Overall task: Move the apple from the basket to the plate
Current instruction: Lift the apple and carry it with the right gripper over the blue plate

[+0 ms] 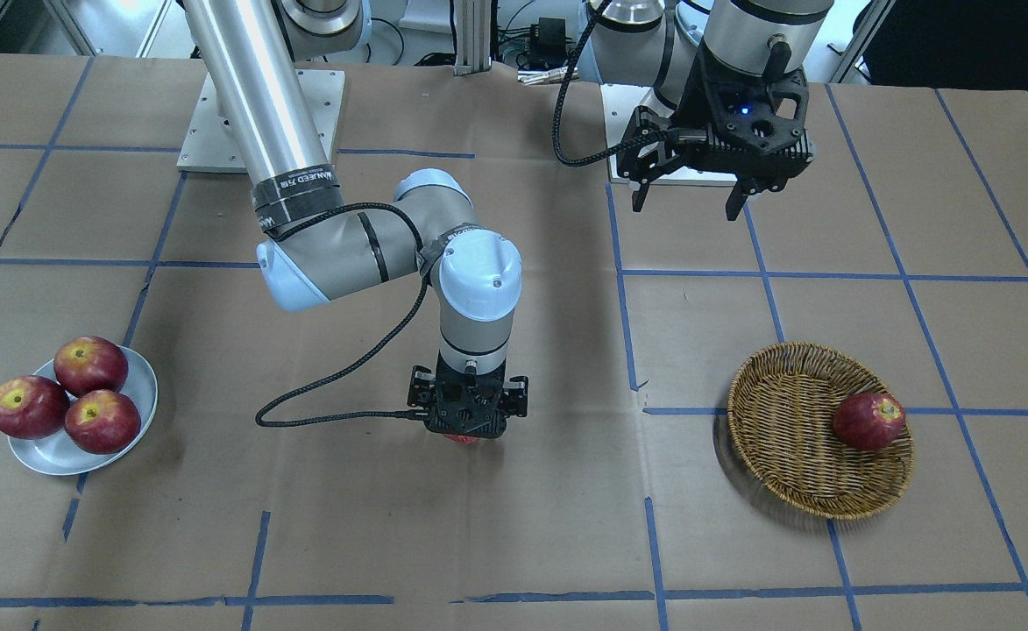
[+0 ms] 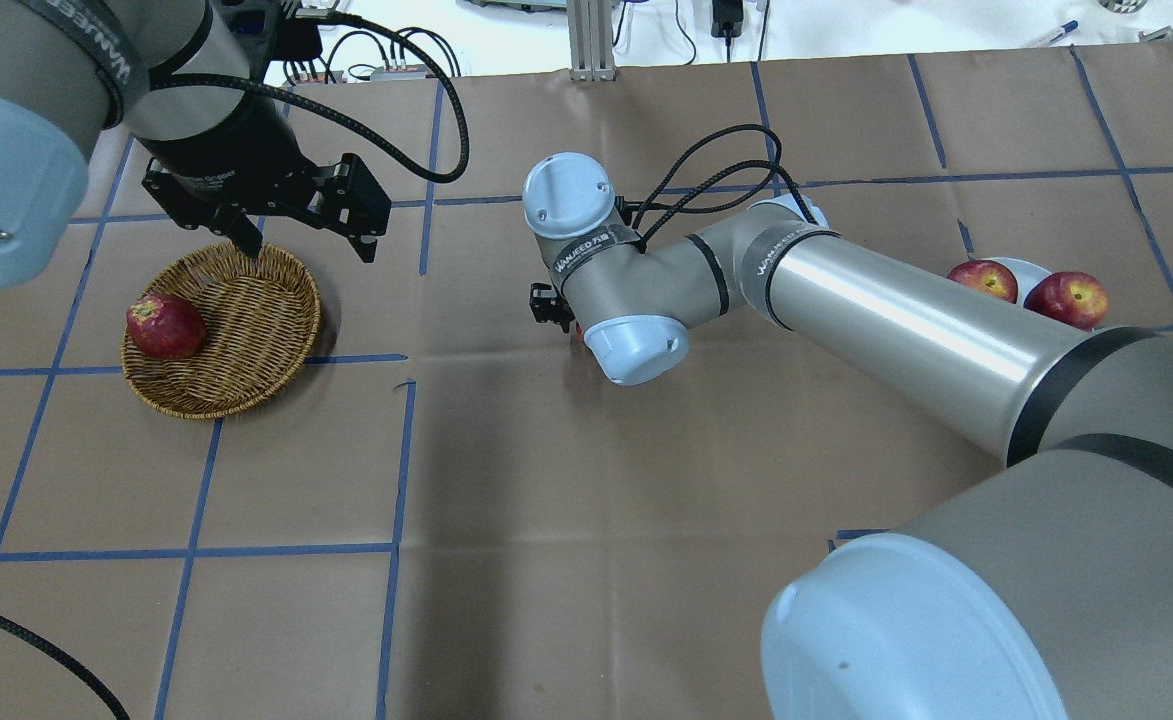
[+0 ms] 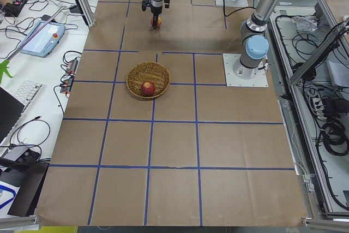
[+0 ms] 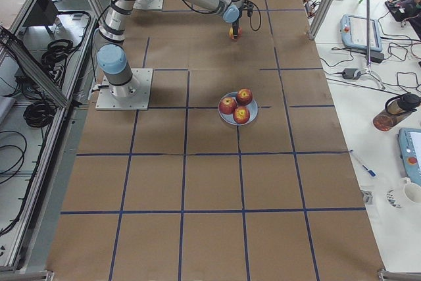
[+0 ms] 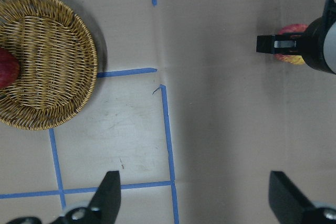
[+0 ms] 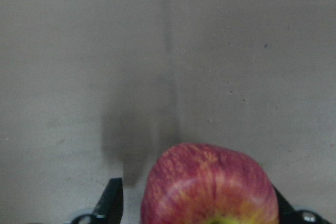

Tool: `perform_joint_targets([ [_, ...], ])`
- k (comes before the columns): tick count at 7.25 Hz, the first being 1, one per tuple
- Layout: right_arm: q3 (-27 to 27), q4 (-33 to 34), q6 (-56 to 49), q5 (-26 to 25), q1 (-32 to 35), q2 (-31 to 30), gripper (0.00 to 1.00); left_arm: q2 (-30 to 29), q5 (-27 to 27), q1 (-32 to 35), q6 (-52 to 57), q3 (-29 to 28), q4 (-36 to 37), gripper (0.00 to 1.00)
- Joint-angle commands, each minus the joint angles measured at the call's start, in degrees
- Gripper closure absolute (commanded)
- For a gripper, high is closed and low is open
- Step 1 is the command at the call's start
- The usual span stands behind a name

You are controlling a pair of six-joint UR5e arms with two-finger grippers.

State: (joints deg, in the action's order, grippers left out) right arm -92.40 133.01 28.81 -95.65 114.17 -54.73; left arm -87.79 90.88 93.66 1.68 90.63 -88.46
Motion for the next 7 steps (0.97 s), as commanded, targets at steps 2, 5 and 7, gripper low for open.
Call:
perform_joint_targets([
  [2,-0.5,-0.3,-0.1,-0.3,-0.2,-2.5,0.46,0.2,0.1,0.0,0.1,0.6,-0.8,0.01],
  [5,-0.8,-11.1,-4.5,-0.6,-5.1,-12.7,0.47,0.2,0.1,0.0,0.1,0.7,-0.8,0.01],
  [7,-6.4,-12.9,-18.2,-0.2,-15.9,-20.3,0.47,0.4,0.2,0.1,0.1,0.7,-0.8,0.01],
])
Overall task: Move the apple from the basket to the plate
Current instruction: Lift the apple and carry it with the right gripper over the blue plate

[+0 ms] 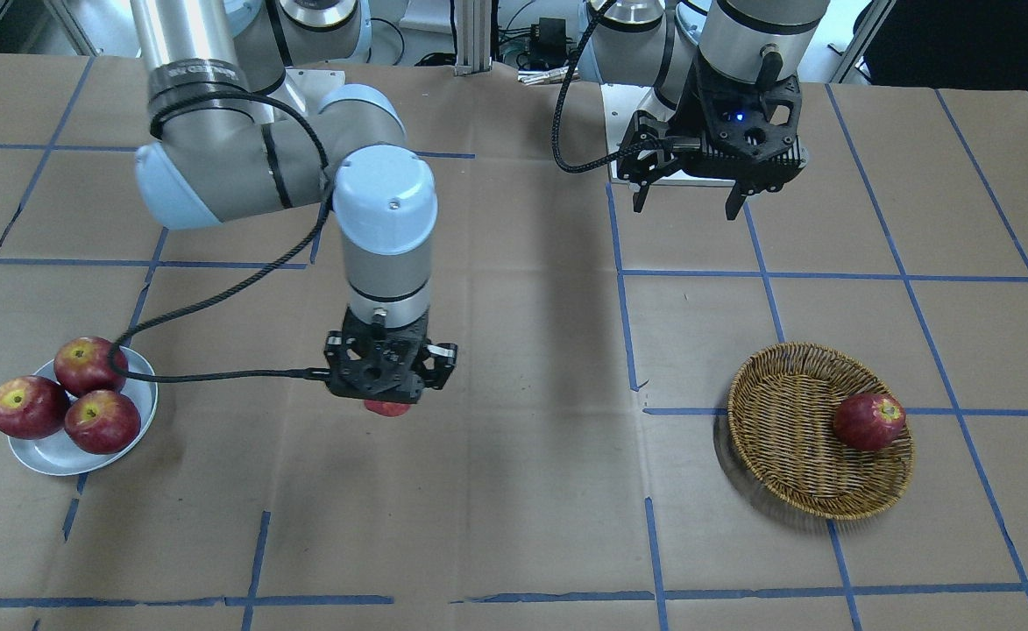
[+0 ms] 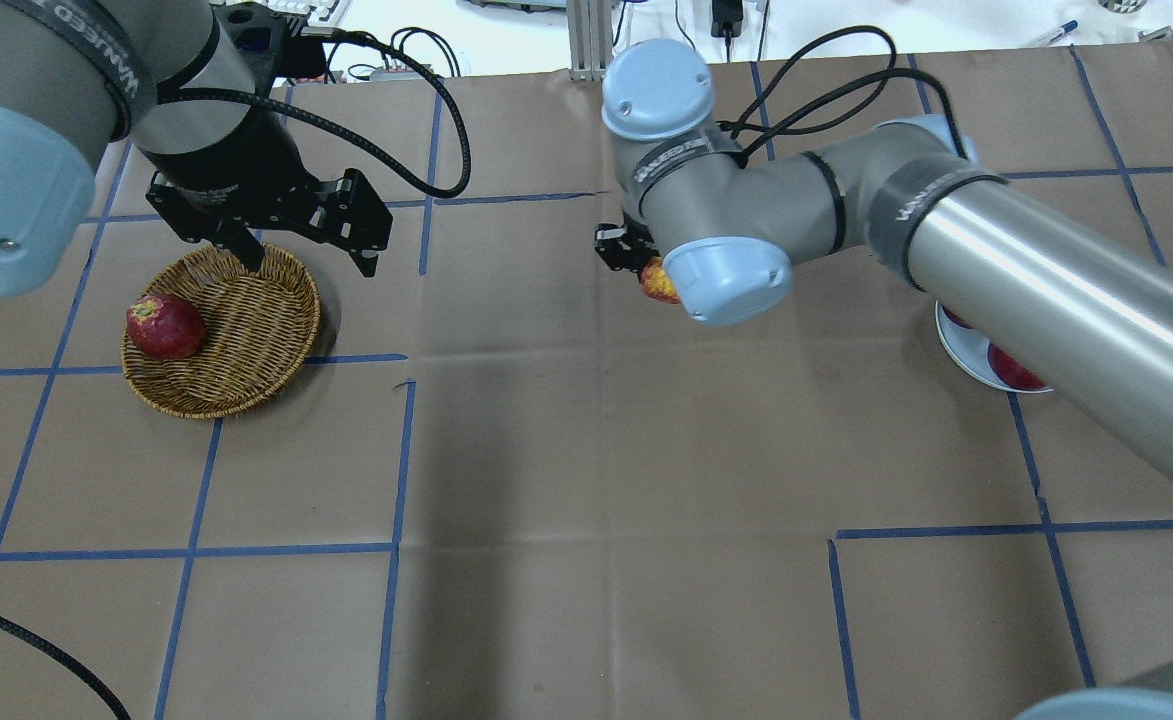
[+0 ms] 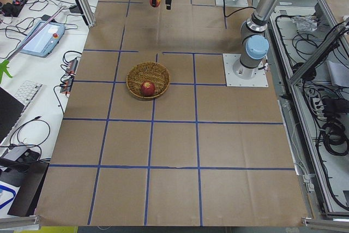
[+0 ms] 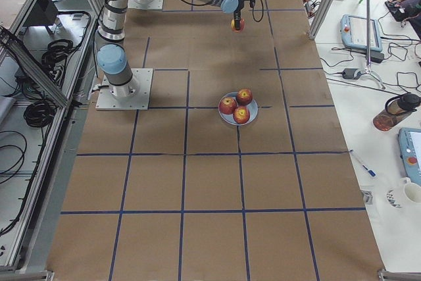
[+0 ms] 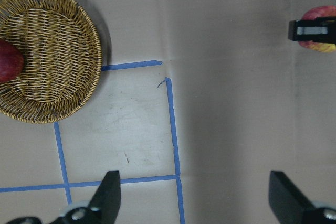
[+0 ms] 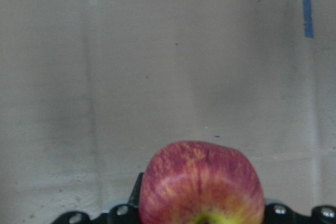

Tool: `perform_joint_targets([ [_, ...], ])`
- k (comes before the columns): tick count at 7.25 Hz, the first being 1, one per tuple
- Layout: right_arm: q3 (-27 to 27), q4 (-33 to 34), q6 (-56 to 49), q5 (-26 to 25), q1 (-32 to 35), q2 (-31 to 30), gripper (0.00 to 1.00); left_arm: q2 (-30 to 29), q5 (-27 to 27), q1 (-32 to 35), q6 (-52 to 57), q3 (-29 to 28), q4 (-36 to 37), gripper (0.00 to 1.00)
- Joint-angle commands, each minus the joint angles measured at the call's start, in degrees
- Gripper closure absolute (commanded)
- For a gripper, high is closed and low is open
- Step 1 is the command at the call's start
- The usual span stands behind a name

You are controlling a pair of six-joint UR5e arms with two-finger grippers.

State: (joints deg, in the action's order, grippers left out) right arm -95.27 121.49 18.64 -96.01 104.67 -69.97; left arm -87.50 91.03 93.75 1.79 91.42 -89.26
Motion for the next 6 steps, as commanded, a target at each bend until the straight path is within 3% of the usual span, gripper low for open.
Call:
perform_joint_targets([
  [1,-7.6,-1.2,-15.7,0.1,-12.4,-9.6,0.47,0.2,-0.1,0.1,0.0,0.0,0.0,0.01],
  [3,-12.8,-1.8,-28.0,0.6,-25.6,-14.8,0.48,0.3,-0.1,0.0,0.0,0.1,0.0,0.01],
  [6,-14.2,-1.5,-41.7,3.0,-36.4,-14.1,0.48,0.3,-0.3,0.0,0.0,-0.8,0.1,0.01],
])
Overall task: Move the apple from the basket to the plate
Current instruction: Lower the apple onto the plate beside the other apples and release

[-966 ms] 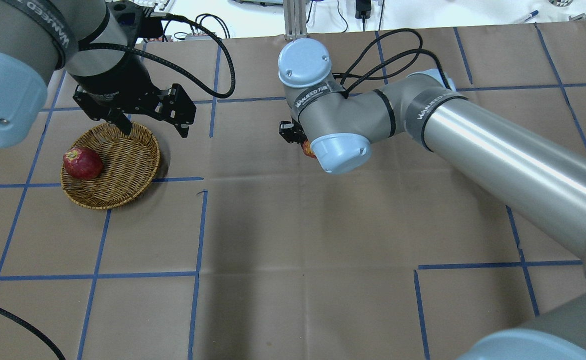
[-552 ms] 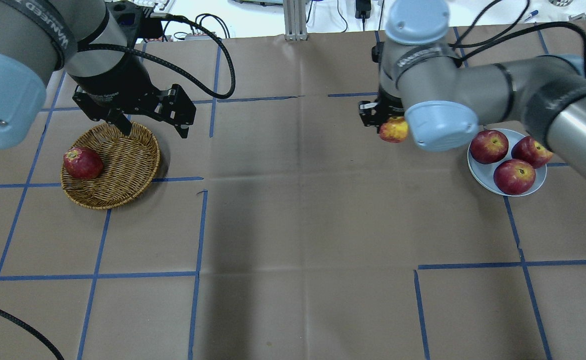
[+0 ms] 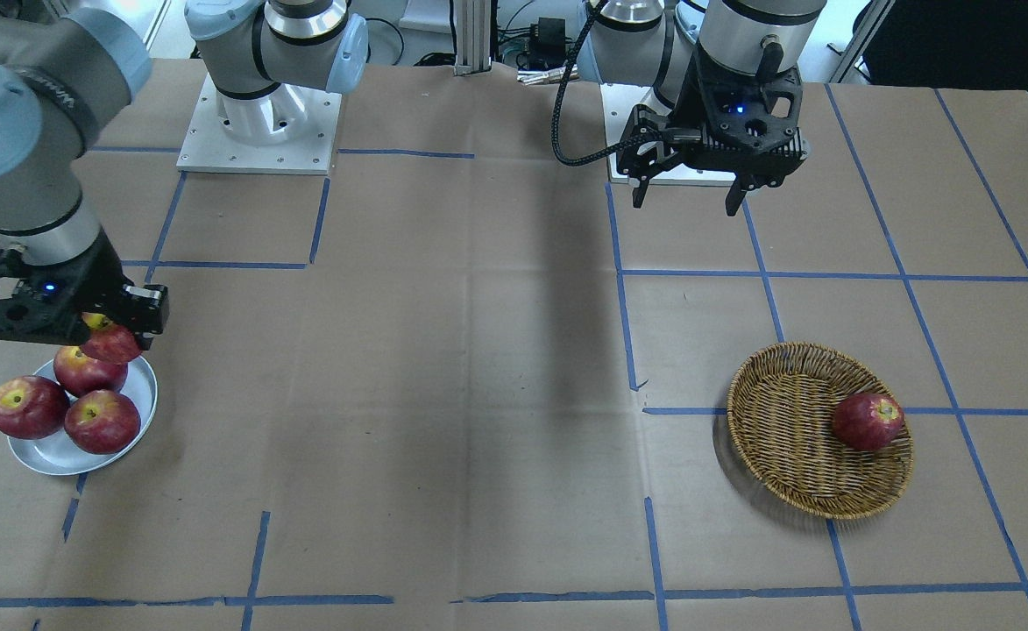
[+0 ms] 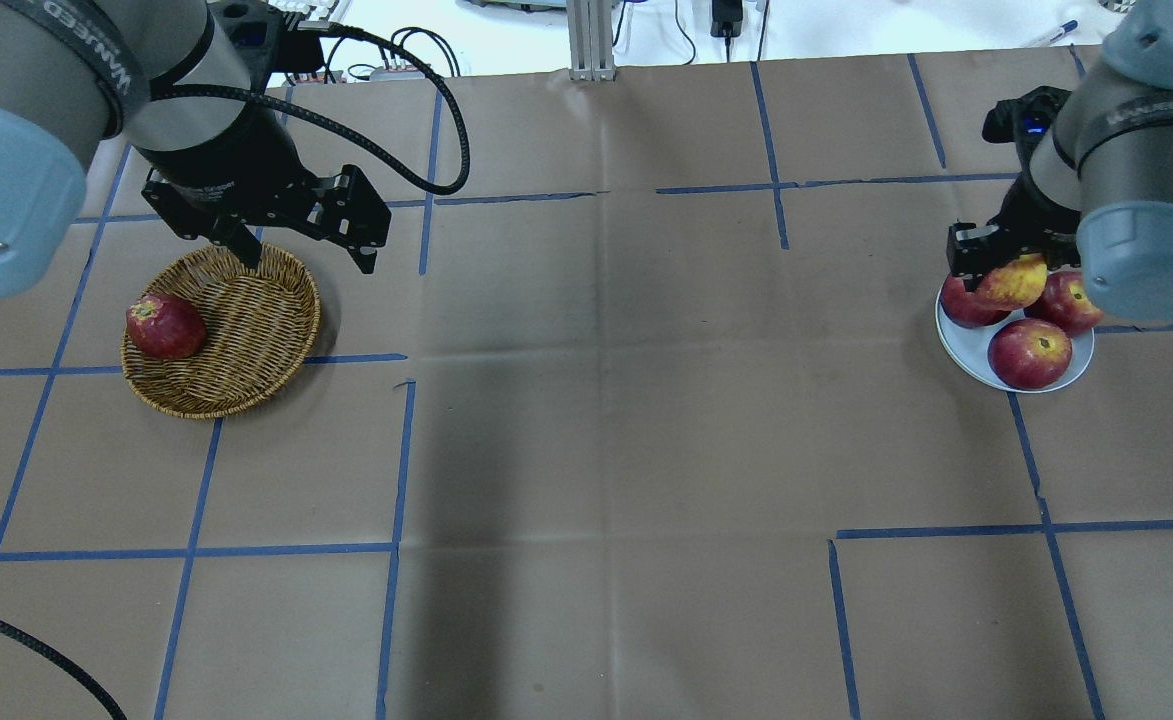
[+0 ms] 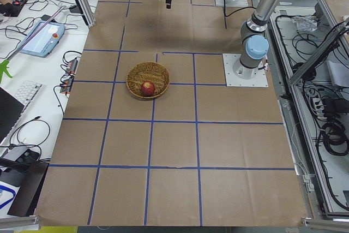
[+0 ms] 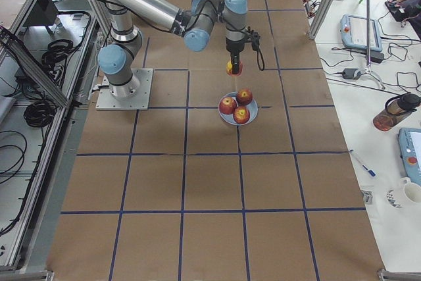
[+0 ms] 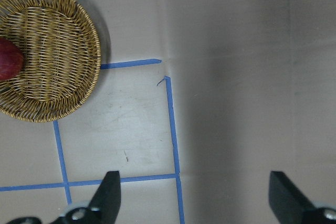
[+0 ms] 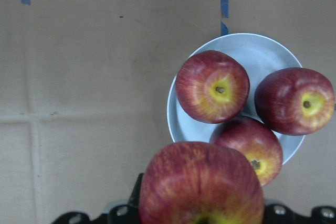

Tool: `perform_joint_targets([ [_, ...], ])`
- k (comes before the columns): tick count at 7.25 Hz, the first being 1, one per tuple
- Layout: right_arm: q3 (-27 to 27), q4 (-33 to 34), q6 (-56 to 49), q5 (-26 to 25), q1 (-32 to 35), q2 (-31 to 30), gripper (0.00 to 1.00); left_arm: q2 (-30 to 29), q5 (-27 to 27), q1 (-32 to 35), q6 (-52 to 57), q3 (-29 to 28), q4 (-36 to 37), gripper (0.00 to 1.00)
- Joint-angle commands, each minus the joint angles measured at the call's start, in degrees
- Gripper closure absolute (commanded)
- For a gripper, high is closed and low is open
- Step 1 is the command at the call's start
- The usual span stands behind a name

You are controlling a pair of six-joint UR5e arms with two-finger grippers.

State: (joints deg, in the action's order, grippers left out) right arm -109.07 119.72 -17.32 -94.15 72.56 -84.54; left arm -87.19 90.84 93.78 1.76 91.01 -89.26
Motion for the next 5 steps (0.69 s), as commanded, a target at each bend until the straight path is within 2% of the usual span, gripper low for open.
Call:
perform_joint_targets([
  [1,0.0,0.9,-8.8,1.8,-6.9,1.1,0.48,0.0,-0.1,0.1,0.0,-0.5,0.0,0.01],
  [3,0.4,6.9,-11.9,2.8,-7.9,5.9,0.47,0.4,0.2,0.1,0.1,-0.5,0.0,0.01],
  [5,1.1,8.7,-12.8,4.1,-8.1,8.6,0.47,0.4,0.2,0.2,-0.3,-0.6,0.1,0.01],
])
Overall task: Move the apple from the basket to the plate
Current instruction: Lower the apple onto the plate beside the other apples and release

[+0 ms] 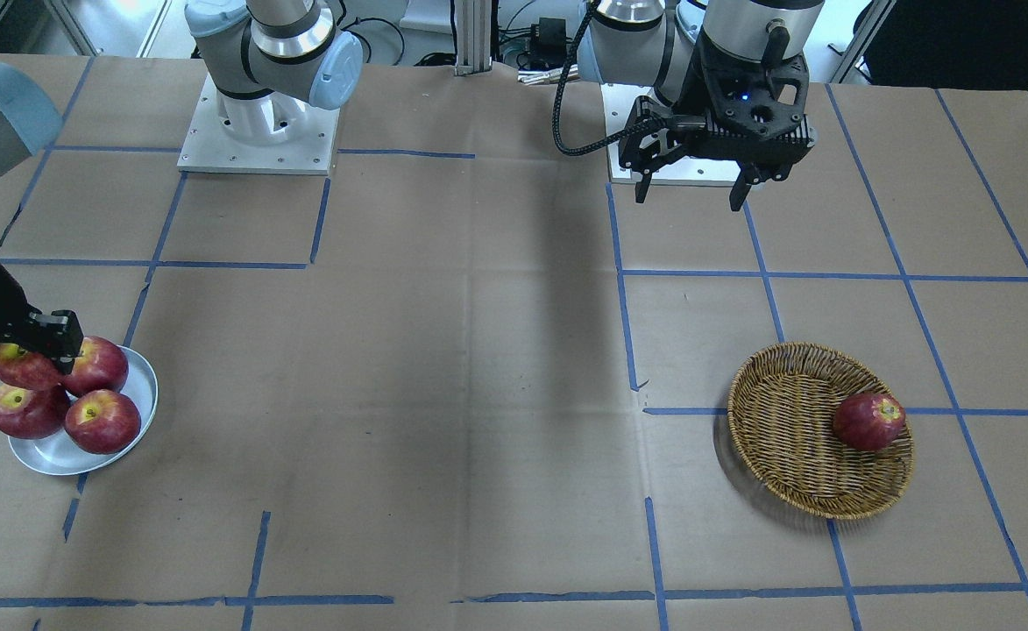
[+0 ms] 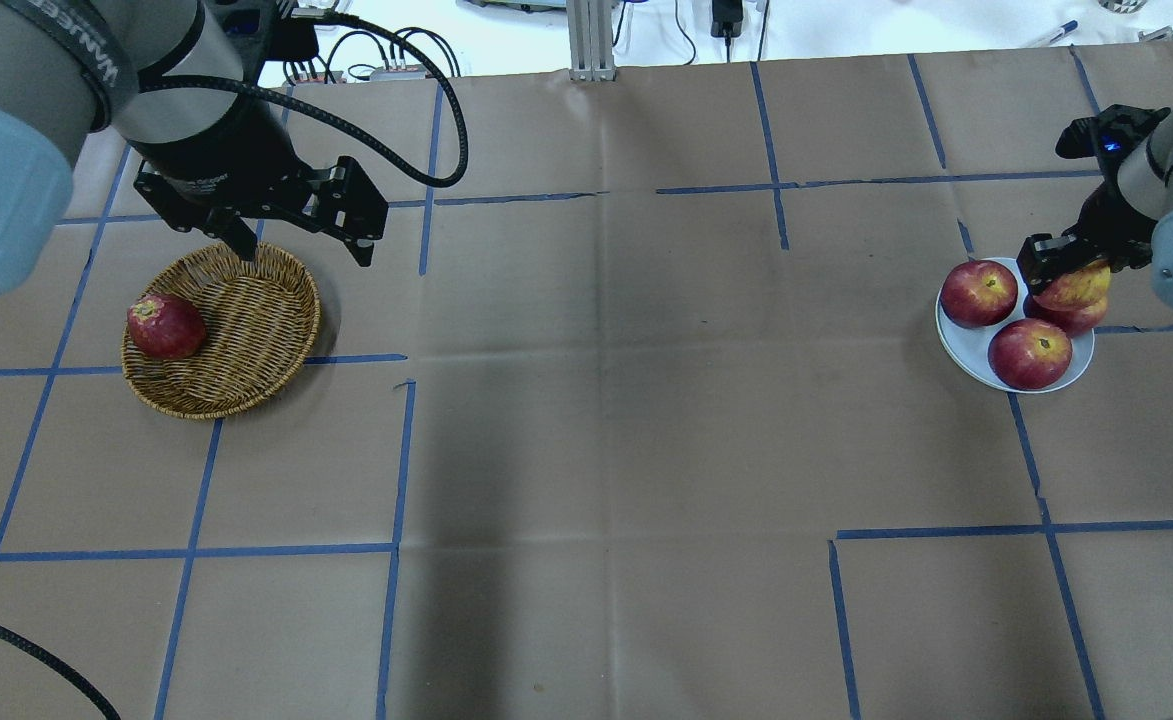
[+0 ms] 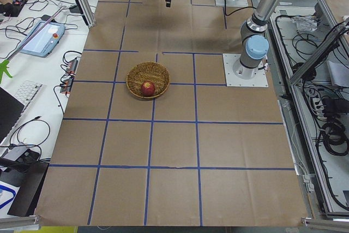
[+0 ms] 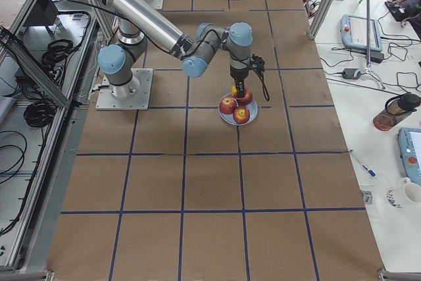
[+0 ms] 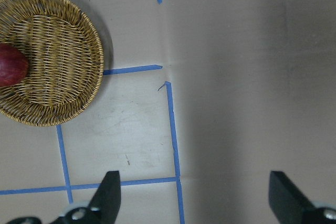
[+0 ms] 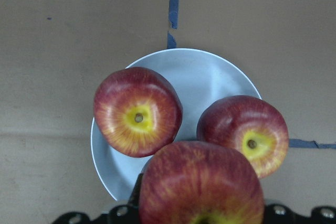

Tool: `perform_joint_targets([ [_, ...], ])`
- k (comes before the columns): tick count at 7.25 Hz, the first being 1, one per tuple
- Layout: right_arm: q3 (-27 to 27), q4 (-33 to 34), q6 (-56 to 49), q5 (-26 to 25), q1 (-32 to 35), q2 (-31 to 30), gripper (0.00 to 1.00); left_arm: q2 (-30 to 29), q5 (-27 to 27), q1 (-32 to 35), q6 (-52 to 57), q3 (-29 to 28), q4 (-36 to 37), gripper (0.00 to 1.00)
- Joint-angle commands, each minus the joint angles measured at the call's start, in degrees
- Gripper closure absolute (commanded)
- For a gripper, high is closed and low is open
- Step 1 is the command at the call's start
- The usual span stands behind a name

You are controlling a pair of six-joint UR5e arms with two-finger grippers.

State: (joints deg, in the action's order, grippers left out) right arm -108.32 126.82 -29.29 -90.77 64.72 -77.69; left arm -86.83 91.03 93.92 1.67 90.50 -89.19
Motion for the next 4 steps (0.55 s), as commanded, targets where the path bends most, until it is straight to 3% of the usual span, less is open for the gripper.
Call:
perform_joint_targets([
  [1,0.6,1.6,-0.9,1.2,-0.6,2.6,0.47,0.1,0.0,0.0,-0.4,-0.1,0.0,0.01],
  [4,0.1,1.6,-1.0,1.2,-0.6,3.9,0.45,0.0,-0.1,0.0,-0.5,0.1,0.0,0.01],
])
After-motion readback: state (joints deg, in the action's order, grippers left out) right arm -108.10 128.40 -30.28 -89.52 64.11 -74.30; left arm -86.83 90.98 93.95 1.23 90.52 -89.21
